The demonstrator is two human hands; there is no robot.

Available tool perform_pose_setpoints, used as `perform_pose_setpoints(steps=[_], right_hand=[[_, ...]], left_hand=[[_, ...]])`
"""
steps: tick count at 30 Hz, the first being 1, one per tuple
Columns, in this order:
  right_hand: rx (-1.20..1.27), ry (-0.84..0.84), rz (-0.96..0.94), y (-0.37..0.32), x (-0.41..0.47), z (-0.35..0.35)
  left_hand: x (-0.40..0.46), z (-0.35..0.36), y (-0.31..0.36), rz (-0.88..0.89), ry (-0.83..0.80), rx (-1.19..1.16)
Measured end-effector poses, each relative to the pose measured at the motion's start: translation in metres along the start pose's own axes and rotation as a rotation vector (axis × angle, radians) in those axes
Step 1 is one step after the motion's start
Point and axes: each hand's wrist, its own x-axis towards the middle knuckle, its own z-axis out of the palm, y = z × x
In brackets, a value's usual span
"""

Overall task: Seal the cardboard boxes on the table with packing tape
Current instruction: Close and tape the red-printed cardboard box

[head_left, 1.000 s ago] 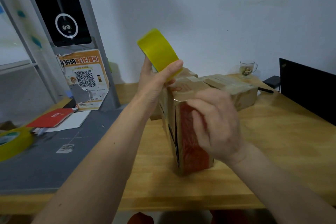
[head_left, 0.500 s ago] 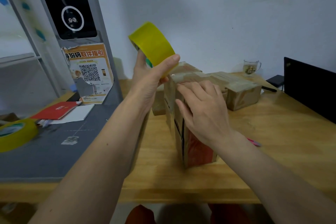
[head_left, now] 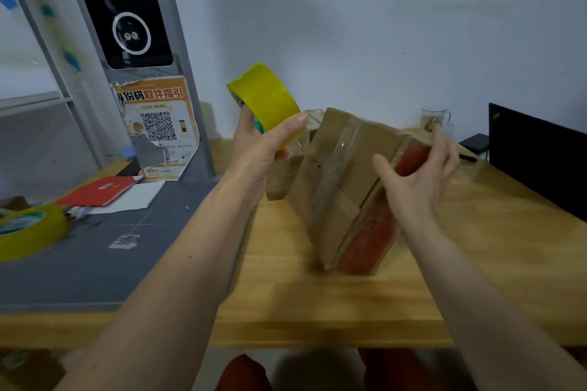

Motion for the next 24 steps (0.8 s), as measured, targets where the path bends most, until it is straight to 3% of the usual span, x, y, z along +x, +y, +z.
perform_pose_setpoints(steps=[3,7,11,14,20,24], right_hand=[[0.210,-0.067,0.208,0.006,0.024,-0.016],[0.430,-0.333,0.534,0.012,0.038,-0.020],[0.345,-0.568,0.746,0.031,0.035,-0.015],[0.310,-0.638,0.823,0.045,0.031,-0.011],[0.149,-0.583,0.735,0.060,0.048,-0.001],[-0.016,-0.563,0.307,0.046,0.060,0.007]], left_hand=[[0.001,0.000,0.007,0.019,-0.030,-0.004],[0.003,0.002,0.014,0.008,-0.080,-0.046],[0.003,0.004,0.007,-0.028,-0.118,-0.020],[0.002,0.004,-0.005,-0.111,-0.146,-0.046],[0.001,0.011,-0.027,-0.306,-0.168,-0.159],[0.004,0.013,-0.033,-0.364,-0.201,-0.220]])
